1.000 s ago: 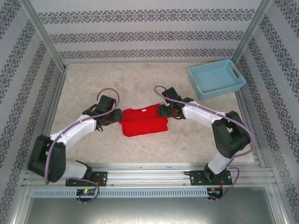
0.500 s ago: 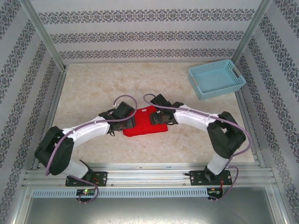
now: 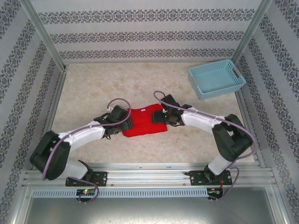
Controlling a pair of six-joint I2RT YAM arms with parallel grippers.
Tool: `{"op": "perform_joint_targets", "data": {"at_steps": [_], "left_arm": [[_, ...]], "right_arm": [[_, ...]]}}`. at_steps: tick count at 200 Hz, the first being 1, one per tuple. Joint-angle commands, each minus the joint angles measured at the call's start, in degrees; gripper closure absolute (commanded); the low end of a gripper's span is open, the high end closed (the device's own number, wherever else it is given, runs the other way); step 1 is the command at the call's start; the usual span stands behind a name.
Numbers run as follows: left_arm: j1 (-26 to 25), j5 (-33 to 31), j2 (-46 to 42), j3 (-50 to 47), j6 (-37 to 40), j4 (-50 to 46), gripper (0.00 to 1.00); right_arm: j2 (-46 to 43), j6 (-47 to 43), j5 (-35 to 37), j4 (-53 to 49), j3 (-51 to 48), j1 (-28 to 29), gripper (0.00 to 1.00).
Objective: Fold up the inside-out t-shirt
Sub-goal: Smooth out the T-shirt at the center of the table, then move the T-shirt to the top-left of the table.
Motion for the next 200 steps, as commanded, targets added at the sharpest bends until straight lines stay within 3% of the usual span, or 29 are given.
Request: {"op": "perform_joint_targets", "data": {"at_steps": [1,30,56,85,131,155,200], "left_arm": [[-5.5,-6.69,-4.97,1.99,-3.47,-3.88,0.22],[-12.94,-5.69,-4.27,-0.58,-7.77,7.01,0.22],[-17.24,-5.47,6.57,8.54,-5.36,4.08,0.2],[-17.08,-7.5,15.79,14.01,-5.69,0.91,0.19],[-8.32,-4.99,20.28,11.01,-3.55,-0.59,0.19],[-0.58,-3.06,19.67,9.01,1.03,-0.55,0.2],[14.0,-2.55,21.99,16.7,11.4,-7.75,0.2]], "right_arm": [[-6.32,2.65,3.08,-2.09,-3.67,-1.61,0.17],[-13.35,10.85,-0.45,4.16,-13.01,-5.19,0.15],[-19.58,12.61,3.93,4.67,-17.48,-7.75,0.13],[-23.85,12.3,4.56,2.91,-19.9,-12.91,0.12],[-28.01,11.38,3.98,2.3,-21.8,-15.12,0.11],[-27.43,10.91,3.48,2.55,-21.33,-15.45,0.11],[-26.72,10.56,2.7,2.63,-20.66,-15.7,0.11]]}}
